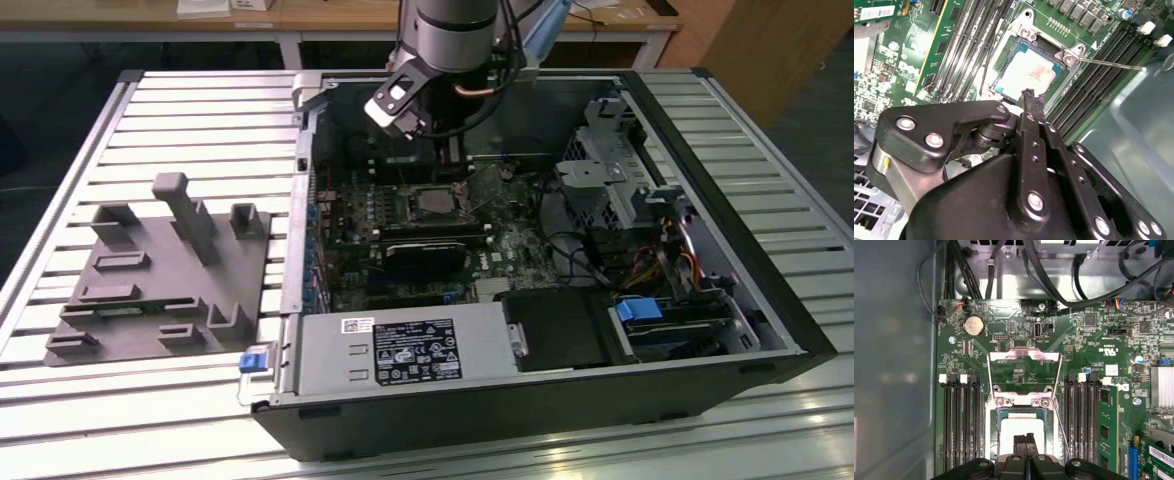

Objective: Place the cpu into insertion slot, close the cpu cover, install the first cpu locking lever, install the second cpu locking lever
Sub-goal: 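Close the cpu cover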

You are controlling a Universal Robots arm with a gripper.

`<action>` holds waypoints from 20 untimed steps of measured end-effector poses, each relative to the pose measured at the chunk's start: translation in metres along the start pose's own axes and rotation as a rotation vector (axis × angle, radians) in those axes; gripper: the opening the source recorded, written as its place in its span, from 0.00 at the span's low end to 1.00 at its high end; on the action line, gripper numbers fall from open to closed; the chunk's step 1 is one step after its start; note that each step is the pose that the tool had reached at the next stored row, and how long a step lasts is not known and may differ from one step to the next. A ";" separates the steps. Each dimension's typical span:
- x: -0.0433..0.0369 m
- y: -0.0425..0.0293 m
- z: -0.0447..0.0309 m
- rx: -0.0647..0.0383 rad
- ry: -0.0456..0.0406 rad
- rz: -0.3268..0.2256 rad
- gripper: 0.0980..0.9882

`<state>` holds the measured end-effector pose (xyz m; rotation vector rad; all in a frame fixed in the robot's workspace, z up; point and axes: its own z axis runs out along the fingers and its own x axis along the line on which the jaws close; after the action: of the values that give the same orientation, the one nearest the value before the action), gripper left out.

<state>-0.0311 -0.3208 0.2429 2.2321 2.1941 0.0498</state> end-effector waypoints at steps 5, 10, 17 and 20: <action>-0.0027 -0.0004 -0.0025 0.000 -0.0001 0.000 0.01; -0.0080 -0.0005 -0.0025 0.000 0.0002 0.000 0.01; -0.0079 0.0008 -0.0157 0.000 0.0020 0.000 0.01; -0.0078 0.0051 -0.0174 0.001 0.0042 0.000 0.01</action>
<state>-0.0266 -0.3289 0.2604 2.2347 2.1962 0.0538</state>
